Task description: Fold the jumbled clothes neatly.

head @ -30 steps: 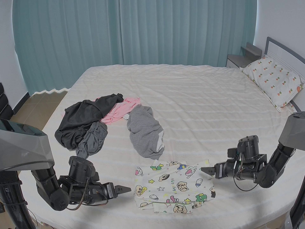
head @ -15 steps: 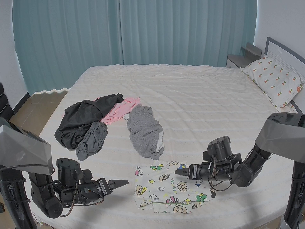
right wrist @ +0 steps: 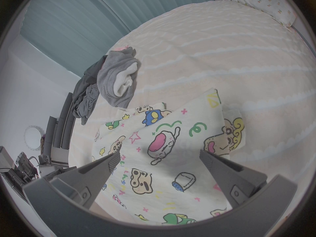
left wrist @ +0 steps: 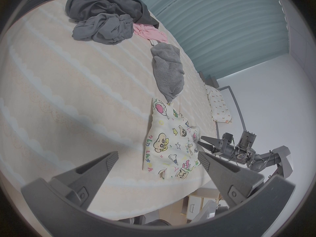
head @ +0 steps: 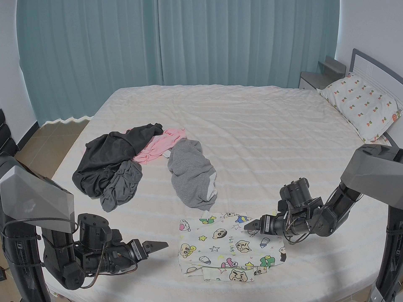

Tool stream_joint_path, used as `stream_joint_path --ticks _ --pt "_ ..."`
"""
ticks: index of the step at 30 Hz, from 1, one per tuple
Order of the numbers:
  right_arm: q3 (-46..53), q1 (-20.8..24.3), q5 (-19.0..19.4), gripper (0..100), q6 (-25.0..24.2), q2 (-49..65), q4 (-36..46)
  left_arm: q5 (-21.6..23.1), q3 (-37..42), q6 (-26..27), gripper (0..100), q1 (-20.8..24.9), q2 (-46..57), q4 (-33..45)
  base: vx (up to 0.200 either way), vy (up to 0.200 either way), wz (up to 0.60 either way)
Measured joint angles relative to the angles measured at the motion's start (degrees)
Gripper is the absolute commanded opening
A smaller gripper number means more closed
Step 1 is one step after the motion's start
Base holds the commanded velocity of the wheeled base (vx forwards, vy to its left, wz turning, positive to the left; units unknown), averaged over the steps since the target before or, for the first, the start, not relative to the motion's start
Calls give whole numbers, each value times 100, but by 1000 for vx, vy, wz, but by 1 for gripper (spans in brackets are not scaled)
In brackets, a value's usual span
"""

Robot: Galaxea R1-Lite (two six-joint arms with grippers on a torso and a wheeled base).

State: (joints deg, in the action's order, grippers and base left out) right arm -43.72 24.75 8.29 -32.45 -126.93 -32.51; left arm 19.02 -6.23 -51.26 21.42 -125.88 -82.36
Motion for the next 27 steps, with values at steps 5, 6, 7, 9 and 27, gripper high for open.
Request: stream_joint_path --ticks 5,6,7,9,27 --pt "367 96 -27 100 -138 642 -151 -288 28 -11 100 -41 207 -5 0 0 0" --pt "458 111 -44 100 -146 813 -183 -364 39 -6 100 -45 278 -7 0 0 0" --pt "568 129 -74 100 -154 1031 -217 -466 63 13 100 -54 372 -5 0 0 0" --pt "778 163 -178 100 -146 1513 -266 -653 106 77 100 -65 608 -9 0 0 0" --pt "2183 52 -1940 100 1168 6360 1319 -3842 500 2365 100 306 4135 785 0 0 0"
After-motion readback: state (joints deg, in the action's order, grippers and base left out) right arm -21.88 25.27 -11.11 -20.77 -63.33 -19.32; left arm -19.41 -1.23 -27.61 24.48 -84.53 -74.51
